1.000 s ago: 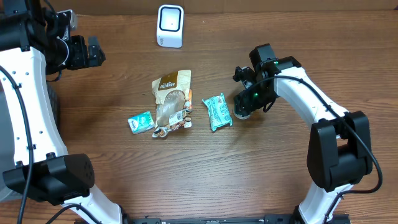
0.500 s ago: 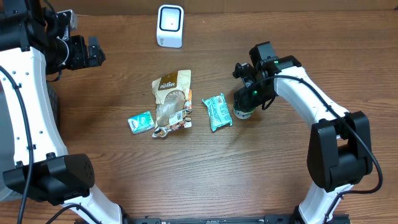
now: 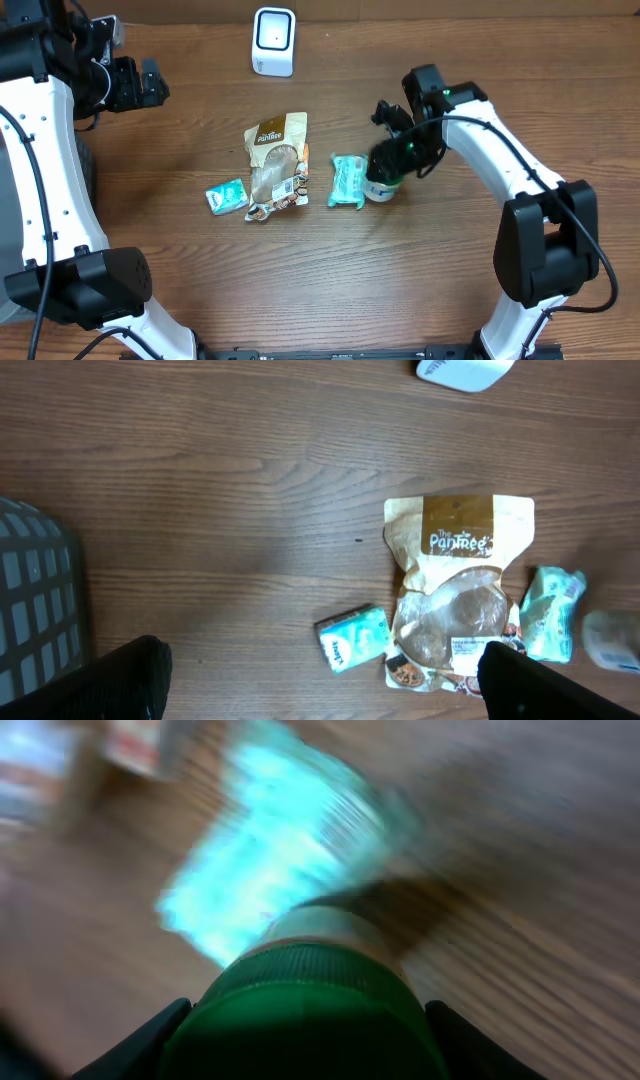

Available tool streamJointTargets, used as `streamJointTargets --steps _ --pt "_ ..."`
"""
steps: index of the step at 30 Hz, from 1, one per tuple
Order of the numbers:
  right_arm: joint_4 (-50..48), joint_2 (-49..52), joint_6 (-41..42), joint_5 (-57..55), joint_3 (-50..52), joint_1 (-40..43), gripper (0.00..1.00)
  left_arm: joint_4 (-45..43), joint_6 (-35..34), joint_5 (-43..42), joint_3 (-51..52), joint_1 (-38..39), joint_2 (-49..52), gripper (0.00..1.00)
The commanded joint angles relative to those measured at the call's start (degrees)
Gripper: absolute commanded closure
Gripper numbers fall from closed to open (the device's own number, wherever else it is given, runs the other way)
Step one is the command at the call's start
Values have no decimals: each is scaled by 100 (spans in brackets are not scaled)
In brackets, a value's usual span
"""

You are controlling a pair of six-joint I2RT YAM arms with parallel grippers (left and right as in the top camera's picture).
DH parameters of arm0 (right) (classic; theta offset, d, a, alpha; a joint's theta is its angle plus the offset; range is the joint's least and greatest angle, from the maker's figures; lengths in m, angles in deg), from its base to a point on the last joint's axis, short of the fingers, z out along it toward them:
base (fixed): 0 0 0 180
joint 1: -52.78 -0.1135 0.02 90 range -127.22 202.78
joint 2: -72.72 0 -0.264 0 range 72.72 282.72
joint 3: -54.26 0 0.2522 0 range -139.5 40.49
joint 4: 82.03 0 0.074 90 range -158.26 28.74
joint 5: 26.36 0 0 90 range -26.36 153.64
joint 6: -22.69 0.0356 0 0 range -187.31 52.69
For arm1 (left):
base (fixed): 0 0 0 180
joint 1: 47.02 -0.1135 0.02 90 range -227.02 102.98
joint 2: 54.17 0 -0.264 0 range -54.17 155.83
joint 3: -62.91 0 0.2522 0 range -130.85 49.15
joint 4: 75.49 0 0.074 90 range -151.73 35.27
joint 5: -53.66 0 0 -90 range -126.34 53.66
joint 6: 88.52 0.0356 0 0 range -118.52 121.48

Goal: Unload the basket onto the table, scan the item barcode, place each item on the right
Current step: 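Carry the jar with the right gripper to the barcode scanner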

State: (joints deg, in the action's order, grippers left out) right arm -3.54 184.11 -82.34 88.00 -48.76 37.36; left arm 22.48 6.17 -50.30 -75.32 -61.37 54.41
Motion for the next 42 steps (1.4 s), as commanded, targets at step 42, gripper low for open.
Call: streamJointTargets --steps 42 --pt "-1021 -540 890 -3027 -4271 -1624 82 -4 90 -50 -2 -15 -9 0"
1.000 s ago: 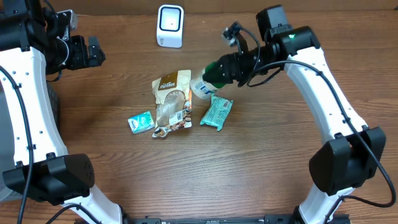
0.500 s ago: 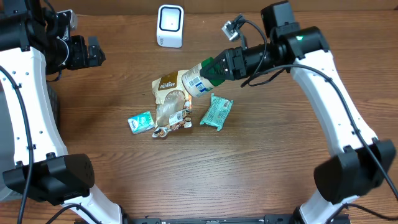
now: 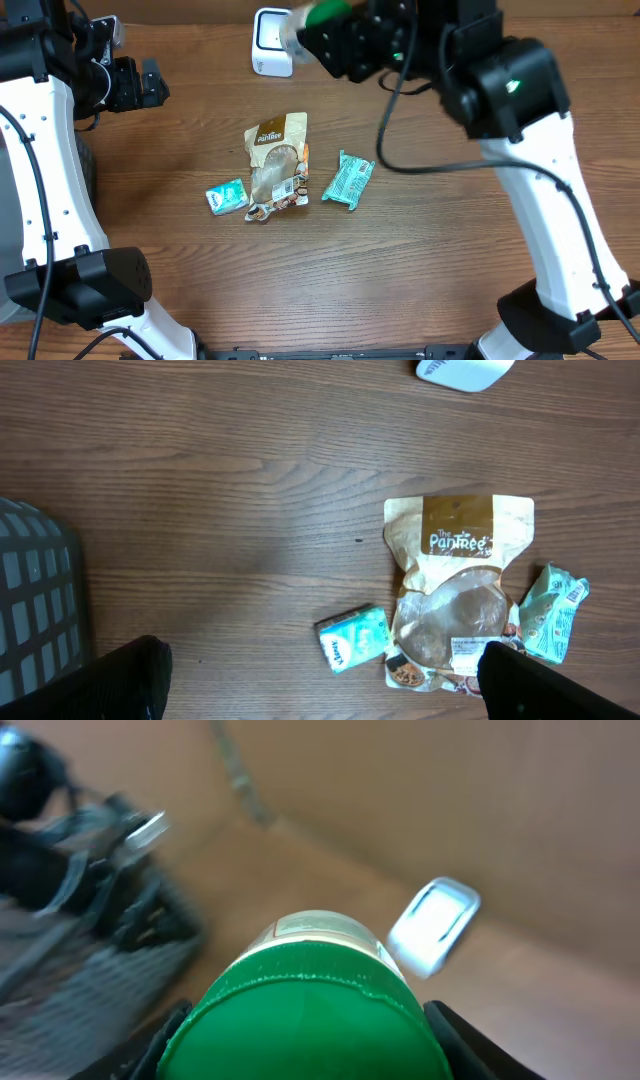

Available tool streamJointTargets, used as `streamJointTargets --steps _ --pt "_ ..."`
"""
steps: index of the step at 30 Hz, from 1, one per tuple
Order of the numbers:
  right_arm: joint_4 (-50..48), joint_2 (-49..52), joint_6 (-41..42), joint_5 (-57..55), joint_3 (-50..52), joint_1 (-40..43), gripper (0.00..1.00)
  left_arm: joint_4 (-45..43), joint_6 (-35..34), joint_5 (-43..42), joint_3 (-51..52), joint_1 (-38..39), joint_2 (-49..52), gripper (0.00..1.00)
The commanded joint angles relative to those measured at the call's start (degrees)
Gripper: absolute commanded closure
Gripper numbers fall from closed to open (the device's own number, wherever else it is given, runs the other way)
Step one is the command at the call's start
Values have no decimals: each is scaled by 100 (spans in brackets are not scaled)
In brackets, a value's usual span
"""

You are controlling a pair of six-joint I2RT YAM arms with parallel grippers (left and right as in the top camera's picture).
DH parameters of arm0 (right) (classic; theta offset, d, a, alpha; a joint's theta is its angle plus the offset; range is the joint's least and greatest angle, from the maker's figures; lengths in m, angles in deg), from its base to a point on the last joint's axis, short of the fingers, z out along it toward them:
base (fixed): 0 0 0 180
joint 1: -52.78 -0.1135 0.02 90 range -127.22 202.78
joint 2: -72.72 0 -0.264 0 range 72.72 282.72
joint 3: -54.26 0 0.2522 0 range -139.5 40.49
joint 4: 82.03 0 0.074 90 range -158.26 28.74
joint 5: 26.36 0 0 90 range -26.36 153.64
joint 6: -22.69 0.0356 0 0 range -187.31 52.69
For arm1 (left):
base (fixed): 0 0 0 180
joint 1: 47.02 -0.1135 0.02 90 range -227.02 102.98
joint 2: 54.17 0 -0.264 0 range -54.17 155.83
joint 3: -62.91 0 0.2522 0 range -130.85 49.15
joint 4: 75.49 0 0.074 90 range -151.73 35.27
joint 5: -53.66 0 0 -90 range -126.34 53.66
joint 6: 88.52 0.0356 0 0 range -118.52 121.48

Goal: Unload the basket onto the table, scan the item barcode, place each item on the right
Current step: 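Carry the jar with the right gripper to the barcode scanner, then hold the jar in front of the scanner with the right gripper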

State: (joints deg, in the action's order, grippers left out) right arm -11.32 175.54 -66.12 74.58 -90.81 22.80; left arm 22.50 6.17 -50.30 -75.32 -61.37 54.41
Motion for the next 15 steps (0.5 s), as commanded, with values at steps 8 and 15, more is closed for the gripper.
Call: streamJointTargets --steps 8,15 --pt "-2081 1742 -2334 -2037 -66 -219 83 -7 90 -50 -2 -15 -11 0" --pt "-3947 3038 -4811 -2164 -66 -210 83 -9 90 -50 -2 -15 -11 1"
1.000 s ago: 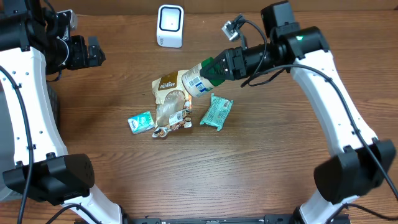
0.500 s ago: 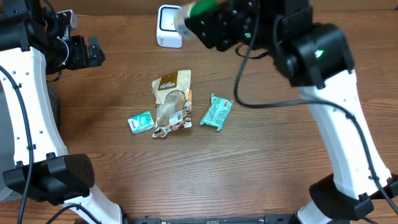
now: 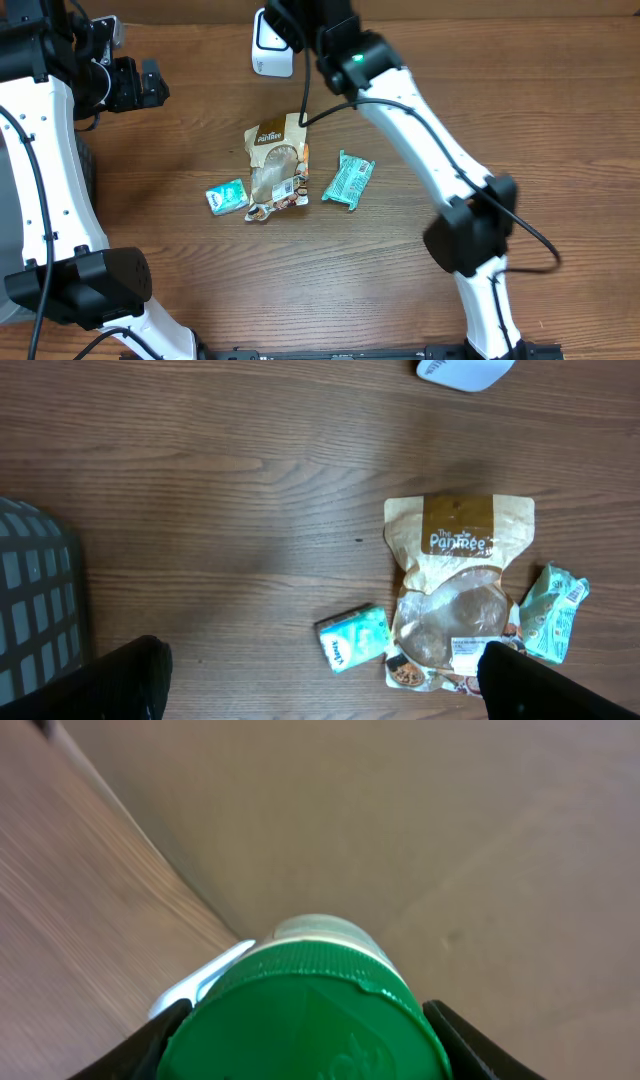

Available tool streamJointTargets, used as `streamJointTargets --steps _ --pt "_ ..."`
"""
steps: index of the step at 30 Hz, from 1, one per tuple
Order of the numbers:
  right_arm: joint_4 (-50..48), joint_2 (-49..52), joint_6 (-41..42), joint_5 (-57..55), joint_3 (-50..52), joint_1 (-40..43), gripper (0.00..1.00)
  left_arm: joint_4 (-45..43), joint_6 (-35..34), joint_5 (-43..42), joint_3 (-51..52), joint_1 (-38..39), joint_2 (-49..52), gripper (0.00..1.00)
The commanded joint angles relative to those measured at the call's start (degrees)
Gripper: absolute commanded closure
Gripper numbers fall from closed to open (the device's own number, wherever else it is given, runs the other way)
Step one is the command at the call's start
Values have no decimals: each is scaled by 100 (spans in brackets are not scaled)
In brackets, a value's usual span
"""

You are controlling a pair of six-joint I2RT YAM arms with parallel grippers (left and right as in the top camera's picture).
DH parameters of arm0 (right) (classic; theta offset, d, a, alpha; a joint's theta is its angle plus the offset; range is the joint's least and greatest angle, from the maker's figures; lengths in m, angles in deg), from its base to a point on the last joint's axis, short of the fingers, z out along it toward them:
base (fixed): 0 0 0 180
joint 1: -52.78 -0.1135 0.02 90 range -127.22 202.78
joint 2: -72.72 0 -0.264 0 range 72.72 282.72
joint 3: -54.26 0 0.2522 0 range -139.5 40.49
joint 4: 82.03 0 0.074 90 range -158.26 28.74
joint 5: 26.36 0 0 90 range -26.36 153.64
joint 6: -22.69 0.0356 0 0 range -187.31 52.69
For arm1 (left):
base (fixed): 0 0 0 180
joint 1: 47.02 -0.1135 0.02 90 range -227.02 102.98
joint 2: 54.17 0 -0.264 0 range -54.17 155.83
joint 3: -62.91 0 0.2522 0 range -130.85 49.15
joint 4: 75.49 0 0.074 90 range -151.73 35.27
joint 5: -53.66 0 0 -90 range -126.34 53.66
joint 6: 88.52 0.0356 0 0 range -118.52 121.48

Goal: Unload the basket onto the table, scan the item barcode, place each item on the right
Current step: 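Hold the jar in front of the scanner with the right gripper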

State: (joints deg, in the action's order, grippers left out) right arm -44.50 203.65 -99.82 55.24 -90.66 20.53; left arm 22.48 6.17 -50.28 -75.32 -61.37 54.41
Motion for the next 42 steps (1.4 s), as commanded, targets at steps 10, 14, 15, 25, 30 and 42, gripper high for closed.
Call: streamJointTargets --steps 10,14,15,25,30,42 --pt "-2750 1322 -2476 -205 -81 127 79 -7 90 -52 -2 -15 -11 0" --pt "-2931 1523 -2476 -181 -81 127 79 -4 90 -52 -2 -15 -11 0" --pt "-2931 1589 -2476 -133 -81 127 79 -4 90 -52 -2 -15 -11 0" --pt "-2929 1781 -2479 116 -79 149 76 -4 90 -52 -2 -9 -11 0" --pt "-2857 1781 -2479 116 -79 149 73 -4 87 -52 -2 -9 -11 0" --pt "-3012 1565 -2312 74 -81 81 71 -4 90 -52 -2 -9 -11 0"
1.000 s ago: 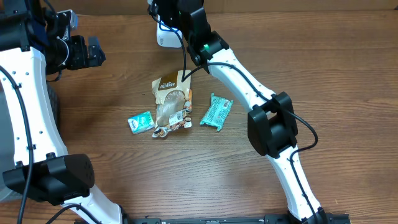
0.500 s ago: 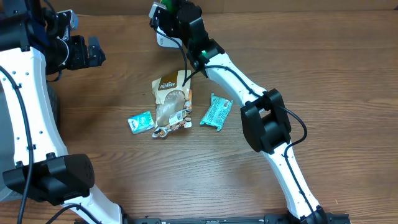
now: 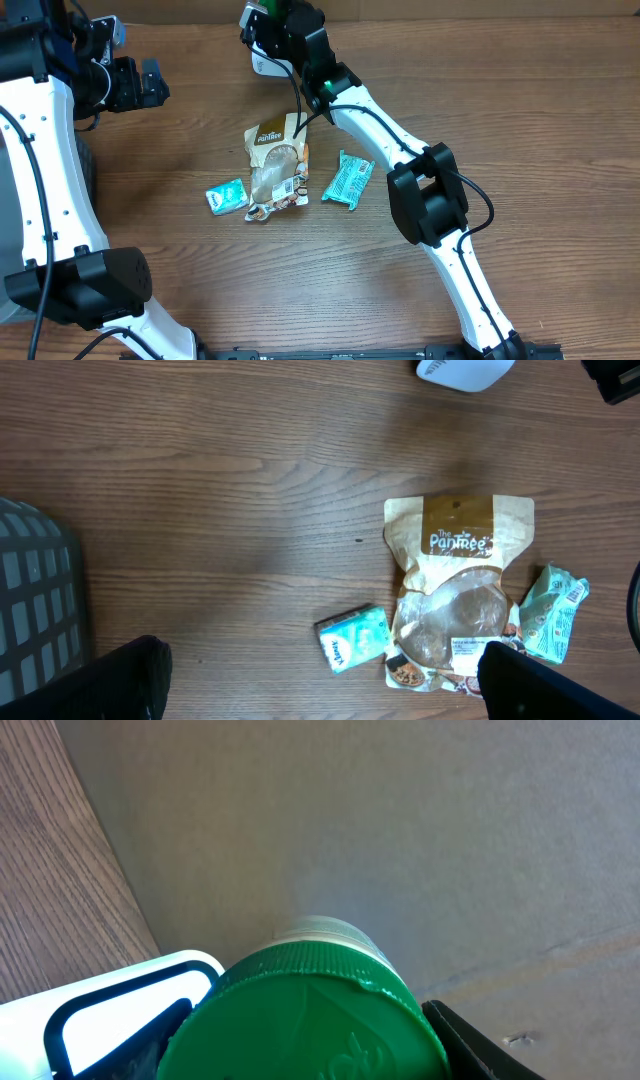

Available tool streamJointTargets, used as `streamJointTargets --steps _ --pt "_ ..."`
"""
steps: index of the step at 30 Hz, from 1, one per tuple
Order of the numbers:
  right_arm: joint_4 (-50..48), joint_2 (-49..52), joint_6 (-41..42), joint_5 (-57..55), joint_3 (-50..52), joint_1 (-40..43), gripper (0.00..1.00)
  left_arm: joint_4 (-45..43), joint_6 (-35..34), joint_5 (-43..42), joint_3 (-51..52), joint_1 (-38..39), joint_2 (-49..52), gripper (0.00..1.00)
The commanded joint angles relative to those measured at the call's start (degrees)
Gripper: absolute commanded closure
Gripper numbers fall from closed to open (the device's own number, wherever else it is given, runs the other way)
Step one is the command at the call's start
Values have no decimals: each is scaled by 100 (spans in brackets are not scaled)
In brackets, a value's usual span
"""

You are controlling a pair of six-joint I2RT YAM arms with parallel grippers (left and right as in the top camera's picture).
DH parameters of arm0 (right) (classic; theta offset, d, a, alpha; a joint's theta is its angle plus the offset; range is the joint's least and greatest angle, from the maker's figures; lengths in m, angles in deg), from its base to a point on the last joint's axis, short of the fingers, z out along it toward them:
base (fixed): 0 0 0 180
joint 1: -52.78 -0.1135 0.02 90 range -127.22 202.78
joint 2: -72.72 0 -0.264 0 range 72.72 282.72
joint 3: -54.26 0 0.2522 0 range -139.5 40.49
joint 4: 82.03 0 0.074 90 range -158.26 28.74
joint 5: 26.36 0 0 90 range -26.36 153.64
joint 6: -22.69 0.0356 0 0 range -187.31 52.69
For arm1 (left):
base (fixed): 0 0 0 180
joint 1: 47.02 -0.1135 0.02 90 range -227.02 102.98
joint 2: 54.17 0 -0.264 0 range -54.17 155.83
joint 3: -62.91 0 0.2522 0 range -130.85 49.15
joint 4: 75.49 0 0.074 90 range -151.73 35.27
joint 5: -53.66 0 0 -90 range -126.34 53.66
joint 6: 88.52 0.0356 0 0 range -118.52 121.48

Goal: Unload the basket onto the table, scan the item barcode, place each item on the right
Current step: 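Hold the jar in front of the scanner with the right gripper, then move the jar right and set it down on the table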

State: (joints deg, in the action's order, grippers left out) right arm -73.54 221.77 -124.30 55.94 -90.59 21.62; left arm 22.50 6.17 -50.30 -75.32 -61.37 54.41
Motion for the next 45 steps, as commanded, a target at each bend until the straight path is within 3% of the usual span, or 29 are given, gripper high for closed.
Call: streamJointTargets --steps 1,4,8,15,23,30,37,45 --pt "-107 -330 304 7 -87 -28 68 -7 90 -50 -2 -9 -11 0" --pt "96 -715 1128 7 -87 -28 65 -7 90 -52 -2 -9 -11 1" --pt "1180 -1565 2369 61 -87 -28 63 -7 90 -50 -2 -9 -11 0" --pt "4207 -3344 4435 1499 -90 20 62 -7 90 -50 -2 -9 -11 0" --pt "7257 -4459 4955 1847 -87 186 62 -7 90 -50 -2 -9 -11 0" --pt "9149 -4395 5005 1731 140 638 67 -9 90 -50 -2 -11 -11 0" --pt "8841 -4262 5855 1029 1777 1443 67 -7 90 -50 -2 -9 -11 0" --pt "7040 -4260 6592 1032 3733 2590 68 -7 90 -50 -2 -11 -11 0"
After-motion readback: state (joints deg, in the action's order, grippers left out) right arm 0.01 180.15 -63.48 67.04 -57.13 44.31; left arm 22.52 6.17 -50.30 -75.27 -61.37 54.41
